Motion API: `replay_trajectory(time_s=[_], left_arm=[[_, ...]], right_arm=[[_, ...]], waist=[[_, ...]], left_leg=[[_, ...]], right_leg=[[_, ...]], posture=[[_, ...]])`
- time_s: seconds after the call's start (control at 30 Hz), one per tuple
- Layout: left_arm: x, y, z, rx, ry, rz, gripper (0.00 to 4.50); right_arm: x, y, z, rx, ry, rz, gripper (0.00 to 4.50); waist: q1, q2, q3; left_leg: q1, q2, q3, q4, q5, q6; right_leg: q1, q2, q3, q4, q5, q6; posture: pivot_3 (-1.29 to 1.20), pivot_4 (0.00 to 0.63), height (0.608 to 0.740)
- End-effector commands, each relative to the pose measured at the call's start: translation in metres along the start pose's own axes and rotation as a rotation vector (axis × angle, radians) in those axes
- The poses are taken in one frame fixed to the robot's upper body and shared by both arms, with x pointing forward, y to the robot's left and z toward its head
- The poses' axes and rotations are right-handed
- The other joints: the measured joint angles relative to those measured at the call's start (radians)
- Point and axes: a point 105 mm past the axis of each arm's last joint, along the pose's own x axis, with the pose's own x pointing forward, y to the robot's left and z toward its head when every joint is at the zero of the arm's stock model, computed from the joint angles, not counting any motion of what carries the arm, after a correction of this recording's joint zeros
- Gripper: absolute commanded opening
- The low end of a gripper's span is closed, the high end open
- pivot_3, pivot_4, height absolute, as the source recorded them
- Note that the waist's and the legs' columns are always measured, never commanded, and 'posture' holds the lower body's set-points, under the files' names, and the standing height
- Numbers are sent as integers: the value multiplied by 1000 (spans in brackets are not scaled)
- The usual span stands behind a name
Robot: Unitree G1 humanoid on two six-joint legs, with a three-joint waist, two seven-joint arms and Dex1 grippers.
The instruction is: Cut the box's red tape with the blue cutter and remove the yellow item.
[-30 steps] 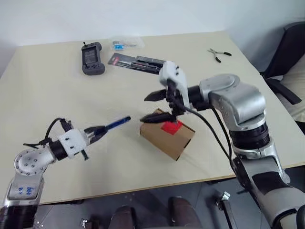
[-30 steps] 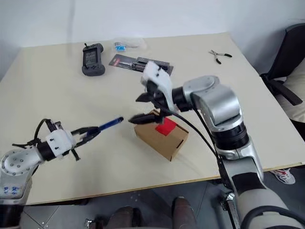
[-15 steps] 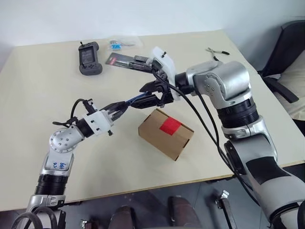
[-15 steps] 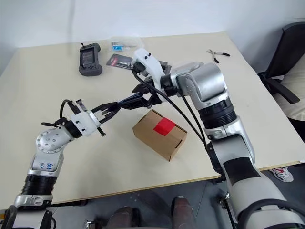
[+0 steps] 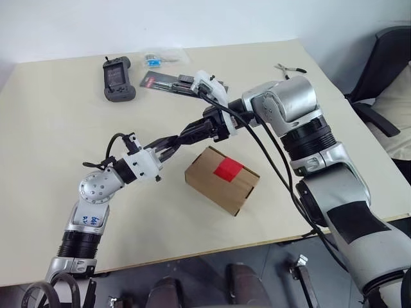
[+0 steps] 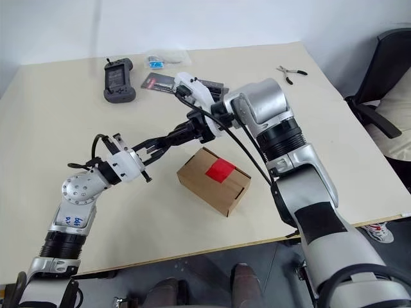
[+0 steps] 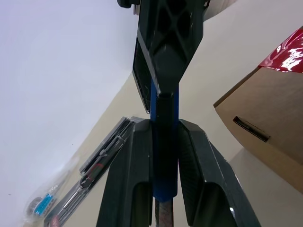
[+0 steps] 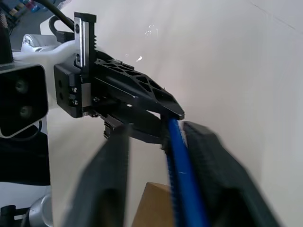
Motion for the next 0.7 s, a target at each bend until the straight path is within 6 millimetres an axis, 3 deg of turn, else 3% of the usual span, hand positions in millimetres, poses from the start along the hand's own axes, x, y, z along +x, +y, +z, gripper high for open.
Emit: replay_trajectory(time_s=[0.03, 0.07, 0.27, 0.3, 0.37, 0.5, 0.6, 0.7], left_arm=[[1, 12, 10, 28, -38, 48, 419], [1, 12, 11, 25, -39, 51, 419], [0, 15, 6, -34, -20, 70, 419], [-2, 18, 3, -91, 1, 84, 974], [-4, 18, -4, -181, 56, 83, 1395], [-9, 20, -11, -216, 135, 71, 2684], [-25, 35, -22, -220, 235, 105, 3614], [-38, 39, -18, -298, 252, 43, 4486]], right_arm=[[1, 9, 11, -39, -11, 39, 409], [1, 9, 12, -32, -17, 39, 238], [-2, 8, 10, -39, -28, 45, 220], [-4, 9, 12, -43, -38, 44, 220], [-8, 11, 16, -56, -62, 38, 218], [-13, 11, 19, -64, -87, 16, 216], [-27, 8, 21, -81, -117, -42, 216], [-43, 5, 23, -76, -158, -91, 216]], waist=[[0, 0, 0], [0, 0, 0], [0, 0, 0], [0, 0, 0], [0, 0, 0], [1, 0, 0], [1, 0, 0], [2, 0, 0]], left_leg=[[0, 0, 0, 0, 0, 0], [0, 0, 0, 0, 0, 0], [0, -2, 0, 0, 0, 0], [0, -2, 0, 0, 0, 0], [0, -3, 0, 0, 0, 0], [-1, -3, -2, 0, 0, 0], [-1, -3, -3, 0, 0, 0], [-1, -3, -3, 0, 0, 0]], right_leg=[[0, 0, -1, 0, 0, 0], [0, -1, -2, 0, 0, 0], [0, -5, -8, 1, 0, 0], [0, -6, -10, 1, 0, 0], [0, -9, -13, 1, 0, 0], [0, -9, -16, 2, 0, 0], [1, -10, -18, 2, 0, 0], [1, -10, -19, 2, 0, 0]], posture=[[0, 150, 740], [0, 150, 740], [0, 150, 740], [0, 150, 740], [0, 150, 740], [0, 150, 740], [0, 150, 740], [0, 150, 740]])
